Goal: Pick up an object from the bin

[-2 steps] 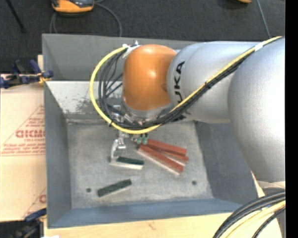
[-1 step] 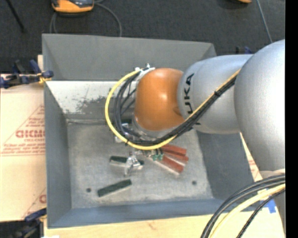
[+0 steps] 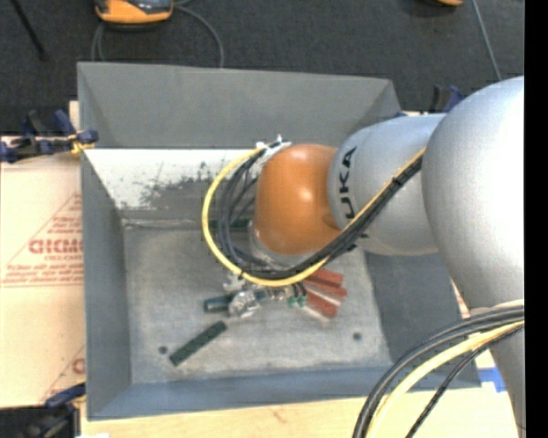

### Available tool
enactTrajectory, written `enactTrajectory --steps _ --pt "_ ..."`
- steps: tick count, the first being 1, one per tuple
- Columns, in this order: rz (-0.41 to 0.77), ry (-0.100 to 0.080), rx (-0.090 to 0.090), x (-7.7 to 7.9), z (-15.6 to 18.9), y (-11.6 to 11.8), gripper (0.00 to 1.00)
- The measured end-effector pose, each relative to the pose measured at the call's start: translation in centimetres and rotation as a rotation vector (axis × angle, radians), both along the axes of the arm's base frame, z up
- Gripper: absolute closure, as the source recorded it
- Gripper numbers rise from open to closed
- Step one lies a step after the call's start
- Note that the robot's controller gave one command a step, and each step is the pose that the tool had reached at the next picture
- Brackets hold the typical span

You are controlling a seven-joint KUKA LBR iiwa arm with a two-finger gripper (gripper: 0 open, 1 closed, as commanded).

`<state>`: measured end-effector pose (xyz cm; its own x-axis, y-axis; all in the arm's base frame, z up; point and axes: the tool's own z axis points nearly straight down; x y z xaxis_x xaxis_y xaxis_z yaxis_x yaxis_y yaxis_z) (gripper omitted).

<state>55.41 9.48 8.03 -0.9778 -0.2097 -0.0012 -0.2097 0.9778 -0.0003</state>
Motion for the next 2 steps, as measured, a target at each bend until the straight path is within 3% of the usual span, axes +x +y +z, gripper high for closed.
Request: enactTrajectory --steps 1,2 --pt "-0.001 0.000 0.000 0.0 0.0 0.0 1.00" --pt "0.047 -0.002 0.001 -2.2 12.2 0.8 1.00"
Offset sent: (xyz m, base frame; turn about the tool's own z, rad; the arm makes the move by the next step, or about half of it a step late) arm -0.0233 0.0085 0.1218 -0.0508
